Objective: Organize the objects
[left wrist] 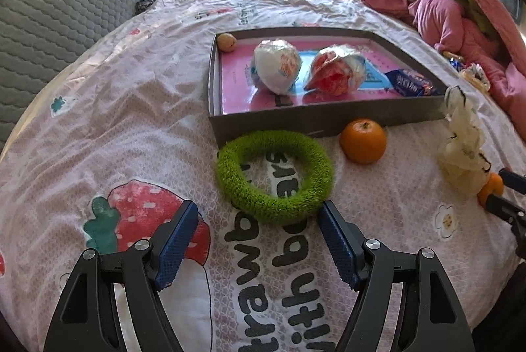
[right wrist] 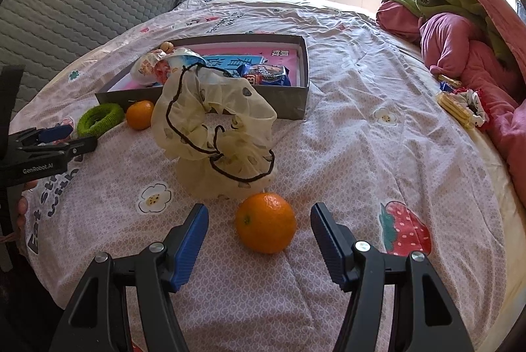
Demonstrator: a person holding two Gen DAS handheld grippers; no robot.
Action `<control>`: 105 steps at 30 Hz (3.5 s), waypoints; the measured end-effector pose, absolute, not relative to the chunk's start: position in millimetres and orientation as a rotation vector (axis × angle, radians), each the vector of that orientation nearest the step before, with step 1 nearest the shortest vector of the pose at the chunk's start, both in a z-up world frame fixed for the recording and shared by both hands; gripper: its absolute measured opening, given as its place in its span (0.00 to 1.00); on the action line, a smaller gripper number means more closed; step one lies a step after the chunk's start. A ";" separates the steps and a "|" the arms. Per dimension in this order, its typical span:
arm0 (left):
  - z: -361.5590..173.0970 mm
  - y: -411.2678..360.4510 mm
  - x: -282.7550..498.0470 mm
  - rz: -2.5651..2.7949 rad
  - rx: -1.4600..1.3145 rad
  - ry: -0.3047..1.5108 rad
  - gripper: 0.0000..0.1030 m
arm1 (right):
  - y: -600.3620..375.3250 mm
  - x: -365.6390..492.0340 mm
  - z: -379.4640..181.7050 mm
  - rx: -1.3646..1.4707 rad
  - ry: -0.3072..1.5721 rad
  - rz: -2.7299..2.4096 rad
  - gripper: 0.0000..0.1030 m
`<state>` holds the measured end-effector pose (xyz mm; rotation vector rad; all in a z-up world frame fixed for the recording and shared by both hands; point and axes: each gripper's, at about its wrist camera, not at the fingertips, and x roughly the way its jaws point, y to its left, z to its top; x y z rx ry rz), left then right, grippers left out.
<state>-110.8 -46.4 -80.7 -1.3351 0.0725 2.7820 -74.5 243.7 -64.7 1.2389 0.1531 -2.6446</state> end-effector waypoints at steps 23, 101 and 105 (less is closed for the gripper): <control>-88.8 -40.3 -140.1 2.758 -1.328 -0.008 0.75 | 244.7 -86.0 -79.7 1.298 0.132 -2.622 0.55; -53.4 -22.6 -106.5 2.693 -1.203 -0.066 0.17 | 163.0 -68.9 -43.6 0.917 0.198 -2.441 0.38; -50.7 -22.0 -108.2 2.705 -1.189 -0.074 0.17 | 162.4 -67.7 -40.2 0.870 0.202 -2.452 0.38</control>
